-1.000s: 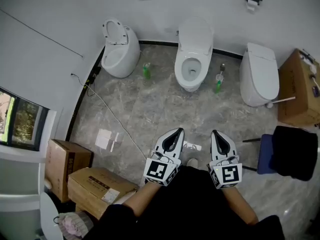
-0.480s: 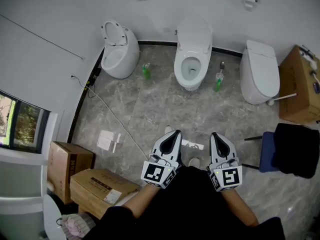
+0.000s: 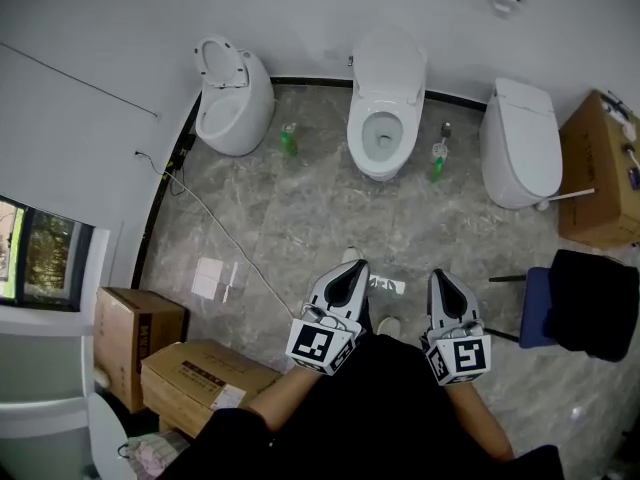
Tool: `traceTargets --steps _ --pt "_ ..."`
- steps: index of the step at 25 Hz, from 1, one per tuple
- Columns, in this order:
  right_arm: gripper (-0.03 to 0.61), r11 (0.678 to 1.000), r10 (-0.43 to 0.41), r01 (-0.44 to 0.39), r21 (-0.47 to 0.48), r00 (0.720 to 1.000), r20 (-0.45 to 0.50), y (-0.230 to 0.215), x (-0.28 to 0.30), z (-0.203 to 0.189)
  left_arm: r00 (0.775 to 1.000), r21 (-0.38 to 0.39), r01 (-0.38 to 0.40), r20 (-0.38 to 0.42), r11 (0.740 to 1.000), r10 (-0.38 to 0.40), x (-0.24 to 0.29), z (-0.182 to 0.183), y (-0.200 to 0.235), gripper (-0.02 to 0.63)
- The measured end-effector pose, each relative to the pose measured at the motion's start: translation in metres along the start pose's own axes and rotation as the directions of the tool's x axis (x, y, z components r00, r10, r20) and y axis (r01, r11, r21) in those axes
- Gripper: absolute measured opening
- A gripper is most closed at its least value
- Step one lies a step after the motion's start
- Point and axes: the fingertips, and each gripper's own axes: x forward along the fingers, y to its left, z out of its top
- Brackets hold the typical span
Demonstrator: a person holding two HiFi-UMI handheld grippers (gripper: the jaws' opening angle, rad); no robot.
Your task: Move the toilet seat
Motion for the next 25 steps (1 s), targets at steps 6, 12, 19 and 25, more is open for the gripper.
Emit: traceTargets --steps 6,12,19,25 --pt "0.029 0.998 -0.063 0.062 -0.032 0.997 -0.045 -0.011 0.060 0.004 1.000 0.025 0.002 0.026 1.000 -0.003 0.031 0.014 0.045 0.015" --pt "0.029 0.999 -0.051 0.050 -0.015 0.997 -0.064 -0.022 0.129 0.015 1.000 0.002 0.004 0.022 1.000 -0.004 0.082 0.023 0.106 0.015" --pt "0.029 0.999 -0.018 0.013 -0.050 0.996 -0.092 -0.026 0.211 0.047 0.999 -0.031 -0.042 0.030 0.999 0.043 0.125 0.050 0.183 0.015" --pt "0.029 0.998 -0.048 0.044 -0.044 0.994 -0.103 -0.026 0.257 0.061 0.999 -0.039 -0.047 0.025 0.998 0.048 0.144 0.063 0.231 0.015"
